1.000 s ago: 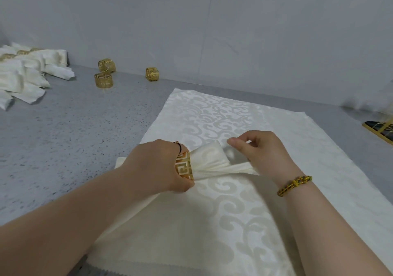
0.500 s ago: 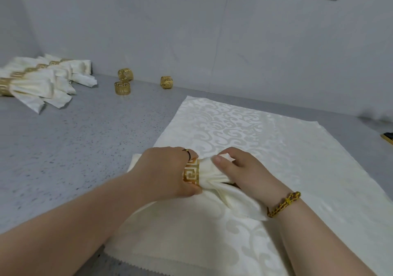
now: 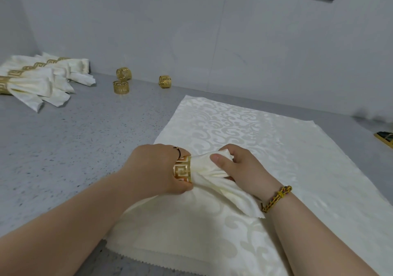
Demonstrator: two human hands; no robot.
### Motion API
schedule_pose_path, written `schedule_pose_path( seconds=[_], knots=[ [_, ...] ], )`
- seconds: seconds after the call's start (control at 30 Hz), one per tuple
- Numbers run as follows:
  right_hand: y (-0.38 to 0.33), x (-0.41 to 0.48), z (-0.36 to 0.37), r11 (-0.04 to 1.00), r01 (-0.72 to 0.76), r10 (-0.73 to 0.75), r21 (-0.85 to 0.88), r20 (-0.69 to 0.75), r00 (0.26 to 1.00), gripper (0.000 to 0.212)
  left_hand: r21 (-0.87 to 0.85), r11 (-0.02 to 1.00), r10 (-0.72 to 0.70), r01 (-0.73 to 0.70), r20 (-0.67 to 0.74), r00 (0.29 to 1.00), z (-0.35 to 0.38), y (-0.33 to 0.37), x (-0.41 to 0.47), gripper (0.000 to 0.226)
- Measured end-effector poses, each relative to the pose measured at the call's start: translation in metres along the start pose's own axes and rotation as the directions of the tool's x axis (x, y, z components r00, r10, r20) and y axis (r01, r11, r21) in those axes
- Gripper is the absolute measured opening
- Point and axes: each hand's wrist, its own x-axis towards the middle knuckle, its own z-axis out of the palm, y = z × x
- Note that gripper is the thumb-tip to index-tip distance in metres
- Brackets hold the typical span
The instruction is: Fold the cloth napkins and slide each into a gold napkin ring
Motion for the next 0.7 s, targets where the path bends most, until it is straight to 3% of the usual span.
schedule_pose_path(
  seconds=[0.1,0.17,0.27,0.37,0.43,0.5,0.57,0.63,0.7],
  knots=[
    [0.002,0.000,-0.006,0.999,-0.026,0.027,-0.027,0.028,0.999,0.019,-0.023,0.999,-0.021,0.022,0.051,0.998,-0.005,-0.001,-0.001,0.085],
    [0.002,0.000,-0.011,0.997,-0.044,0.046,-0.061,0.040,0.998,0.024,-0.167,0.980,-0.096,0.110,0.085,0.992,-0.013,-0.008,-0.004,0.087],
    [0.003,0.001,-0.016,0.993,-0.074,0.075,-0.090,0.012,0.997,0.030,-0.495,0.822,-0.284,0.280,0.069,0.956,-0.023,-0.029,-0.013,0.061],
    [0.004,0.001,-0.016,0.991,-0.021,0.005,-0.132,-0.121,0.993,0.020,-0.506,0.783,-0.339,0.361,0.138,0.930,-0.026,-0.050,-0.023,0.028],
    [-0.003,-0.002,-0.014,0.981,0.069,-0.097,-0.182,-0.148,0.984,0.008,-0.512,0.783,-0.316,0.354,0.163,0.935,-0.023,-0.054,-0.026,0.030],
    [-0.015,-0.007,-0.006,0.874,0.231,-0.264,-0.427,-0.019,0.964,0.031,-0.554,0.750,-0.329,0.361,0.161,0.930,-0.020,-0.054,-0.027,0.028],
    [-0.020,-0.003,0.007,0.633,0.397,-0.361,-0.665,0.200,0.911,0.065,-0.588,0.733,-0.349,0.342,0.107,0.931,-0.019,-0.052,-0.027,0.022],
    [-0.021,0.003,0.021,0.480,0.423,-0.335,-0.768,0.285,0.898,0.060,-0.628,0.704,-0.379,0.333,0.065,0.923,-0.016,-0.047,-0.026,0.022],
    [-0.022,0.004,0.031,0.521,0.414,-0.351,-0.747,0.254,0.901,0.042,-0.665,0.664,-0.427,0.343,0.041,0.903,-0.013,-0.044,-0.025,0.025]
  ],
)
